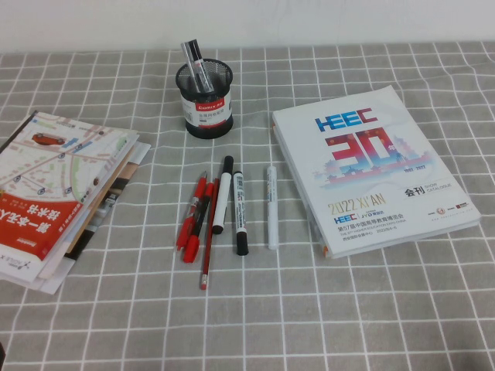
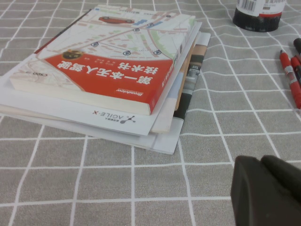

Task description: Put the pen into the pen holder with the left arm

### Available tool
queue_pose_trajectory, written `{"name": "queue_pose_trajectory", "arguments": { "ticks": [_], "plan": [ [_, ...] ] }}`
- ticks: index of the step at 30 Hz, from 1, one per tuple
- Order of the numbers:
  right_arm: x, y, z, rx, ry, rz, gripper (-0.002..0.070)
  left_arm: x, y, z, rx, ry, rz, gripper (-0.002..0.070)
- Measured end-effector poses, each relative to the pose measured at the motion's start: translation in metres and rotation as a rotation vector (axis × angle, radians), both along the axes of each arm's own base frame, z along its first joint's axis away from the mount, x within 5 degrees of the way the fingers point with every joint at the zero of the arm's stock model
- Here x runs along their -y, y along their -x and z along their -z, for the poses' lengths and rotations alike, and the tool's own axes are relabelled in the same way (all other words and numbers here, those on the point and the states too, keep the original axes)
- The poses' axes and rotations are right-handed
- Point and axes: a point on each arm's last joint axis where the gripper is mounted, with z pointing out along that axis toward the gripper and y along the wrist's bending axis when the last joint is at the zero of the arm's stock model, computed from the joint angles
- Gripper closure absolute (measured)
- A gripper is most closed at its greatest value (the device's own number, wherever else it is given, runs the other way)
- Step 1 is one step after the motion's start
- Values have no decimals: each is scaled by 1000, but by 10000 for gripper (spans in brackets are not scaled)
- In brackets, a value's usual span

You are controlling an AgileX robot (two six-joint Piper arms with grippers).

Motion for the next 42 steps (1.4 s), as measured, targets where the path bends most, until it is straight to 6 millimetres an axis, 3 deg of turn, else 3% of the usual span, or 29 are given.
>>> {"name": "queue_pose_trajectory", "arguments": {
  "ticks": [18, 31, 42],
  "plan": [
    [0, 0, 0, 0, 0, 0, 691, 0, 0, 0, 3, 12, 1, 679],
    [0, 0, 0, 0, 0, 0, 691, 3, -4, -25, 220, 484, -52, 679],
    [0, 0, 0, 0, 0, 0, 691, 2, -4, -31, 282, 550, -59, 679]
  ]
}}
